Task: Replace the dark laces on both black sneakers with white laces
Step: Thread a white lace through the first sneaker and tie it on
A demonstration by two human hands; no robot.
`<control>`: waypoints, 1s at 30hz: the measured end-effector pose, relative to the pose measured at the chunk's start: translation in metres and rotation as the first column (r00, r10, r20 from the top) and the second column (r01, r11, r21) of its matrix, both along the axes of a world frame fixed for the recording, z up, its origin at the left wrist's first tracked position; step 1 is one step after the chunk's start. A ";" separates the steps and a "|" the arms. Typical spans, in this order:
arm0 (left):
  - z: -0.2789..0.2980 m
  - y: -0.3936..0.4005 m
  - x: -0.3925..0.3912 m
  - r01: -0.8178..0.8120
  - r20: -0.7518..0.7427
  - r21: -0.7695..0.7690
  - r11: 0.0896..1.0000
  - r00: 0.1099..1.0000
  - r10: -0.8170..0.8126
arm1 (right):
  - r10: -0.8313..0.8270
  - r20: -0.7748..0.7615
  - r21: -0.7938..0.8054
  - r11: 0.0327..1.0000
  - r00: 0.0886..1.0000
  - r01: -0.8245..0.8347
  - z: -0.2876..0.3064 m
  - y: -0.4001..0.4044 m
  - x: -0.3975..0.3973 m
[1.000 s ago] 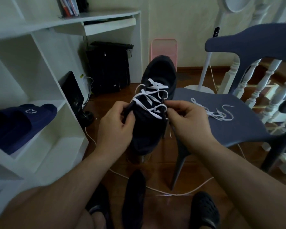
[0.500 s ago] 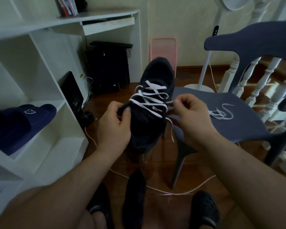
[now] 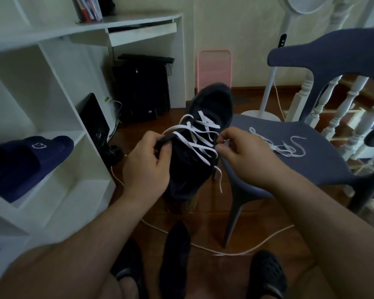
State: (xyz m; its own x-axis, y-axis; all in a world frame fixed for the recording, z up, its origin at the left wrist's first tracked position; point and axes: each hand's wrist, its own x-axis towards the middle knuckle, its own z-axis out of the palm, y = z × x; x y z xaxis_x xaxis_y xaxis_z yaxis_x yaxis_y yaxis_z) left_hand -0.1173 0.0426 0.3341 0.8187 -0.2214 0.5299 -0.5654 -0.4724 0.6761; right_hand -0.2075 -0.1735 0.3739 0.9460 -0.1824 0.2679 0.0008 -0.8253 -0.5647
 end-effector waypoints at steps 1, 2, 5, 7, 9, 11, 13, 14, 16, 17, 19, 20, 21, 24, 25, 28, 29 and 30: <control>0.000 0.000 0.000 -0.001 -0.002 0.002 1.000 1.000 0.001 | 0.002 0.018 -0.037 0.999 1.000 -0.001 0.000 -0.002 0.000; 0.000 0.000 0.000 -0.004 -0.003 0.001 1.000 1.000 0.004 | 0.001 0.029 -0.067 0.998 1.000 0.001 0.000 -0.004 0.001; 0.000 0.001 0.002 -0.010 -0.018 -0.022 1.000 1.000 0.010 | -0.009 0.030 -0.134 0.991 1.000 0.013 0.000 -0.009 0.001; 0.001 0.001 0.003 -0.013 -0.034 -0.049 0.999 0.999 0.011 | -0.031 0.000 -0.135 0.990 1.000 0.031 0.000 -0.014 0.000; 0.003 0.002 0.004 -0.025 -0.044 -0.087 0.996 0.999 0.022 | -0.110 -0.071 -0.115 0.988 0.991 0.102 0.001 -0.023 0.000; 0.005 0.003 0.006 -0.039 -0.041 -0.120 0.992 0.999 0.034 | -0.193 -0.220 -0.153 0.975 0.956 0.162 0.001 -0.035 -0.001; 0.004 0.004 0.007 -0.043 -0.029 -0.117 0.992 0.999 0.040 | -0.210 -0.359 -0.151 0.975 0.909 0.165 -0.002 -0.042 -0.003; 0.003 0.004 0.007 -0.040 -0.025 -0.104 0.994 0.999 0.038 | -0.174 -0.385 -0.075 0.985 0.906 0.157 -0.003 -0.042 -0.005; 0.000 0.003 0.005 -0.028 -0.035 -0.078 0.997 0.999 0.025 | -0.060 -0.309 0.176 0.977 0.949 0.119 -0.003 -0.034 -0.006; -0.001 0.002 0.004 -0.019 -0.041 -0.071 0.997 0.999 0.016 | -0.016 -0.234 0.277 0.957 0.972 0.083 -0.002 -0.028 -0.006; -0.001 -0.001 0.001 -0.013 -0.038 -0.051 0.999 0.999 0.011 | 0.029 -0.100 0.372 0.928 0.995 0.010 -0.001 -0.016 -0.003; -0.001 -0.002 0.000 -0.016 -0.034 -0.043 0.999 0.999 0.015 | 0.033 -0.053 0.371 0.928 0.998 -0.011 -0.002 -0.011 -0.002; -0.001 -0.002 0.000 -0.018 -0.030 -0.045 0.999 0.999 0.017 | 0.033 -0.018 0.358 0.933 0.999 -0.025 -0.004 -0.008 0.000; -0.001 -0.001 0.000 -0.007 -0.034 -0.073 0.997 0.999 0.005 | 0.015 0.033 0.362 0.932 0.999 -0.026 -0.006 -0.007 0.003; -0.001 0.000 0.001 -0.005 -0.040 -0.077 0.997 0.999 0.002 | 0.010 0.028 0.349 0.937 1.000 -0.019 -0.006 -0.009 0.003; 0.001 0.002 0.004 -0.029 -0.039 -0.079 0.996 0.999 0.026 | -0.063 -0.064 0.158 0.985 0.996 0.073 -0.007 -0.021 0.003; 0.002 0.003 0.006 -0.041 -0.042 -0.096 0.995 0.998 0.037 | -0.109 -0.138 0.066 0.991 0.984 0.119 -0.008 -0.027 0.004; 0.003 0.004 0.007 -0.051 -0.053 -0.124 0.991 0.998 0.045 | -0.159 -0.233 -0.030 0.987 0.959 0.157 -0.009 -0.033 0.003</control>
